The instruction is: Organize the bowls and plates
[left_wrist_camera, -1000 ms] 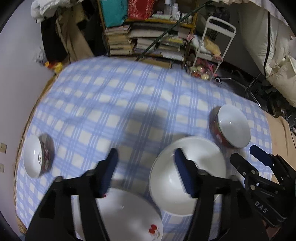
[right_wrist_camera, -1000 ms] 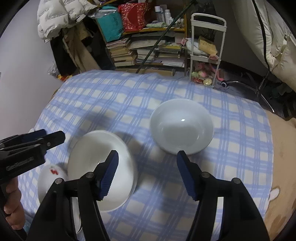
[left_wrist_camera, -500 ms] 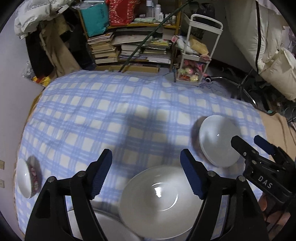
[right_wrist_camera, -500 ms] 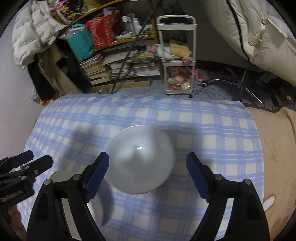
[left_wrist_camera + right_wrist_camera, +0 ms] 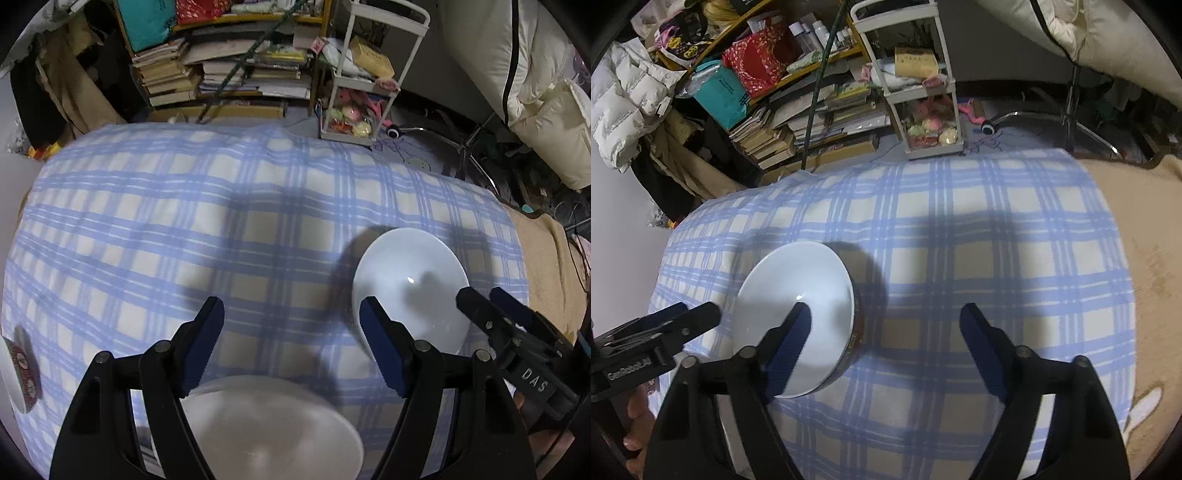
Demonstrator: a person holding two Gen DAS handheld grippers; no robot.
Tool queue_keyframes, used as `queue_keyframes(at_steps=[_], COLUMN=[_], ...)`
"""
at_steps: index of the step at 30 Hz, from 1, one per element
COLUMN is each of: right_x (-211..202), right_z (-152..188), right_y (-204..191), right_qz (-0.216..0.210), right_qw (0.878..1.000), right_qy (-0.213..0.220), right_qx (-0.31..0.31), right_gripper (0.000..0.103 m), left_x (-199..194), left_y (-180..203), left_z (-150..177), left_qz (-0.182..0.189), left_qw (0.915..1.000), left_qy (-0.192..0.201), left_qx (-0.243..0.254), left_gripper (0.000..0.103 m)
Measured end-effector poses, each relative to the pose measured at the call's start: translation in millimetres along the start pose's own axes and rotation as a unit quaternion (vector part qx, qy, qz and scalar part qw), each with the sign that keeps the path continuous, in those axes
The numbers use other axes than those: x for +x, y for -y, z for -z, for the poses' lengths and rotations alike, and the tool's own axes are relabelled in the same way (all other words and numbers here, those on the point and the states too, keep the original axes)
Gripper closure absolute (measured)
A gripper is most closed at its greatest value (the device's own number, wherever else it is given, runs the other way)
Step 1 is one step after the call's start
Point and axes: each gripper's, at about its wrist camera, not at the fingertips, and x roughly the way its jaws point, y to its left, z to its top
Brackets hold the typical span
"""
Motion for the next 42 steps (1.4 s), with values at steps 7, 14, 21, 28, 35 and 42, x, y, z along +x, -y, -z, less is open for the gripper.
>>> queue_keyframes(at_steps=[7, 14, 21, 28, 35, 42], right_x=[22.2, 28.5, 21.2, 8.3, -24.8, -58.2], right_z=[5.1, 6.2, 7.3, 13.8, 21.6, 36.4], right_y=[-2.3, -10.2, -22.2, -37.8, -63.5, -88.4], right_qz=[-0.019, -0.047, -0.031, -0.029, -0.044, -0.061], right_qw=[0.999, 0.997, 0.998, 0.998, 0.998, 0.995], right_qy=[-0.042, -0.056, -0.049, -0.038, 0.006, 0.035], right_qx=[0.003, 0.007, -0.008, -0.029, -0.048, -0.067], right_gripper=[0.065, 0.085, 0.086, 0.088, 0.088, 0.088], left_x=[20.3, 38.9, 31.2, 6.8, -32.5, -75.4], left_y=[15.4, 22.2, 35.0, 24.5, 7.3, -4.5], left_z=[-1.6, -1.0, 5.6, 10.1, 20.7, 39.1], left_qz=[0.009, 0.030, 0.037, 0.032, 0.030, 0.015], left_qw=[0.9998, 0.9986, 0.9984, 0.9991, 0.9994, 0.9990], left_qy=[-0.010, -0.042, -0.031, -0.018, 0.009, 0.037], left_qx=[0.015, 0.005, 0.028, 0.022, 0.014, 0.017], left_gripper=[0.037, 0.074, 0.085, 0.085, 0.085, 0.085])
